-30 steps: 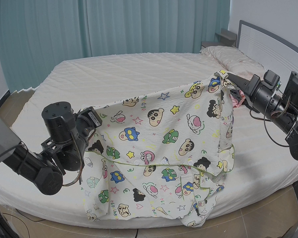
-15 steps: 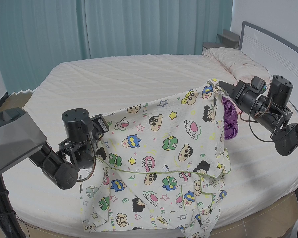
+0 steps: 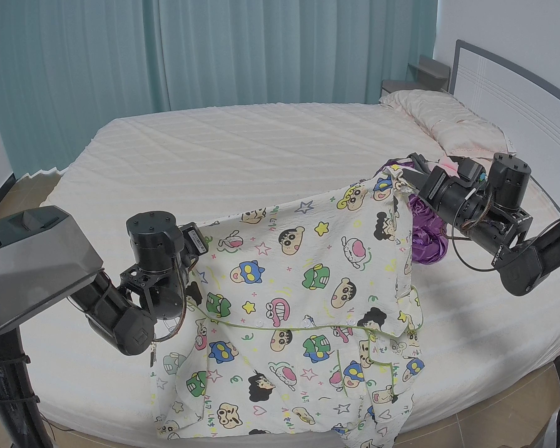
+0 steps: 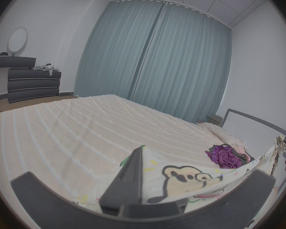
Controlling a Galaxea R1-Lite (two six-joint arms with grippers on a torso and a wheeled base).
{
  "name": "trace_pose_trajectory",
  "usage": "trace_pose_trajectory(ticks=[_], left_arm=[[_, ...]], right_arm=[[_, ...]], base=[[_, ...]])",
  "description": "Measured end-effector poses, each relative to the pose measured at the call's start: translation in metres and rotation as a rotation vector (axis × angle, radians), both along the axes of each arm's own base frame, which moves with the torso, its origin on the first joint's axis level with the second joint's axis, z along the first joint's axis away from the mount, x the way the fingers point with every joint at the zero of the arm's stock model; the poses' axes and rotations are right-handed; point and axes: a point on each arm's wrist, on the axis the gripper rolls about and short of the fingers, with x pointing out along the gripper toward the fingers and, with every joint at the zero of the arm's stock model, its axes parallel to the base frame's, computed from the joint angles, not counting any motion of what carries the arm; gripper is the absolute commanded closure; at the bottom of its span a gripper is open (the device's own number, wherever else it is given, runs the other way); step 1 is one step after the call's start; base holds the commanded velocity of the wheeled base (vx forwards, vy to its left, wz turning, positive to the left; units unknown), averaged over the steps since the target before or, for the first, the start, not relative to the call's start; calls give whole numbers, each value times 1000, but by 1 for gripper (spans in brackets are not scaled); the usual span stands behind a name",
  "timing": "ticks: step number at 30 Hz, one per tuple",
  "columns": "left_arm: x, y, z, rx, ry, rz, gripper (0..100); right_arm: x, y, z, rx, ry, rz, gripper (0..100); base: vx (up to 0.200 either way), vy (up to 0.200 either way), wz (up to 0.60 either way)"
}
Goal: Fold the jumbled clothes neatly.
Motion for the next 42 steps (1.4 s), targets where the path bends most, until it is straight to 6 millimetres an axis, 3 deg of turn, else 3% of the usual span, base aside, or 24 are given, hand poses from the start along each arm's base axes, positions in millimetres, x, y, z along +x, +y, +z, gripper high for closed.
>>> trace_pose_trajectory(ticks=[12,23,24,35,42], left_arm=[[20,-5,-9,10,21,11,100],[57,-2,-13,28,68,51,100],[61,-1,-14,28,69,55,0],[100,6,-34,29,82,102,0],[112,37,-38,28,87,175,0]], right_arm=[[13,3,-11,-4,18,-21,100],[44,7,-27,-7,35,-84,100],[48,8,-29,-7,36,-90,0],[95,13,-51,12,46,-204,0],[116,3,-64,56,90,-333,0]], base=[[17,0,0],[0,0,0],[0,0,0],[0,0,0],[0,0,0]])
